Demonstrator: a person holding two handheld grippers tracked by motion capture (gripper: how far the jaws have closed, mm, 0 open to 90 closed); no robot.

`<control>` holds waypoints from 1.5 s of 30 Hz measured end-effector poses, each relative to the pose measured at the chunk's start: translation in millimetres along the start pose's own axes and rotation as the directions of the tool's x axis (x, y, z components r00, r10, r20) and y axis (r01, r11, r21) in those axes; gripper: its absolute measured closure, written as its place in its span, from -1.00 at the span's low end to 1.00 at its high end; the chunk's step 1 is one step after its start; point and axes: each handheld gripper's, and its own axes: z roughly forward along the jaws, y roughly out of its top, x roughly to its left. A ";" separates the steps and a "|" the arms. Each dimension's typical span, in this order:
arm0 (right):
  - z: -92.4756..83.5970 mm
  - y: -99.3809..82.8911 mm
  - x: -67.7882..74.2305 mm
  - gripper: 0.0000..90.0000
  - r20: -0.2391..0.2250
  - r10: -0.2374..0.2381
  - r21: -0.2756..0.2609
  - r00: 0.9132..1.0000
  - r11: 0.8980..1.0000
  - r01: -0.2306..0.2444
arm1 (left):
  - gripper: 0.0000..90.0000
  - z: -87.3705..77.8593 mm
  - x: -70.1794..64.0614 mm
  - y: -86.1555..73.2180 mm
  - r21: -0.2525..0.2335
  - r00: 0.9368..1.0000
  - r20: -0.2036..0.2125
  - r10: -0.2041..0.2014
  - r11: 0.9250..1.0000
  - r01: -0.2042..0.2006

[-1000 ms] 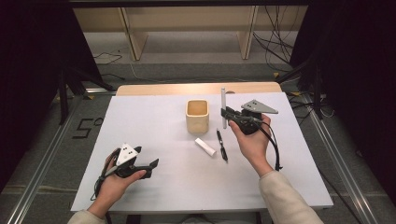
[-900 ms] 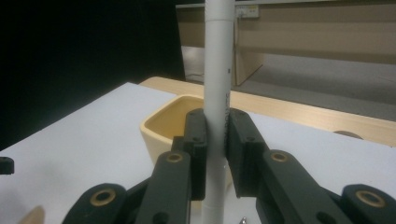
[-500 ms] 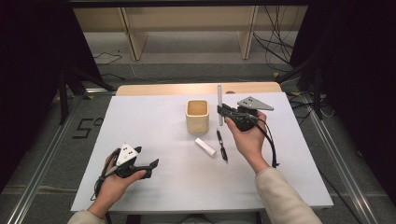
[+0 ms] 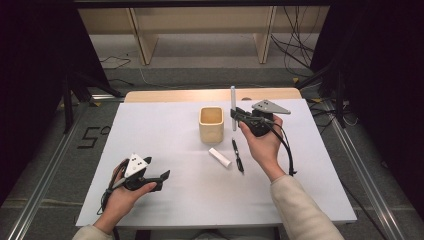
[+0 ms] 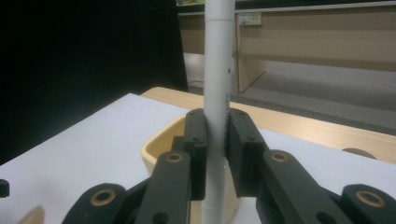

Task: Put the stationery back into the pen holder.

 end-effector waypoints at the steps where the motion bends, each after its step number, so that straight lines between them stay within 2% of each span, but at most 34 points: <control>1: 0.8 0.2 0.1 0.76 0.000 -0.002 0.001 1.000 1.000 0.002 | -0.64 0.0 0.1 0.0 0.001 1.000 0.000 0.000 1.000 0.000; 45: 23.5 15.0 4.6 0.76 -0.011 0.002 -0.037 1.000 0.999 -0.002 | -0.64 0.3 0.0 0.0 0.000 1.000 0.002 0.000 1.000 0.000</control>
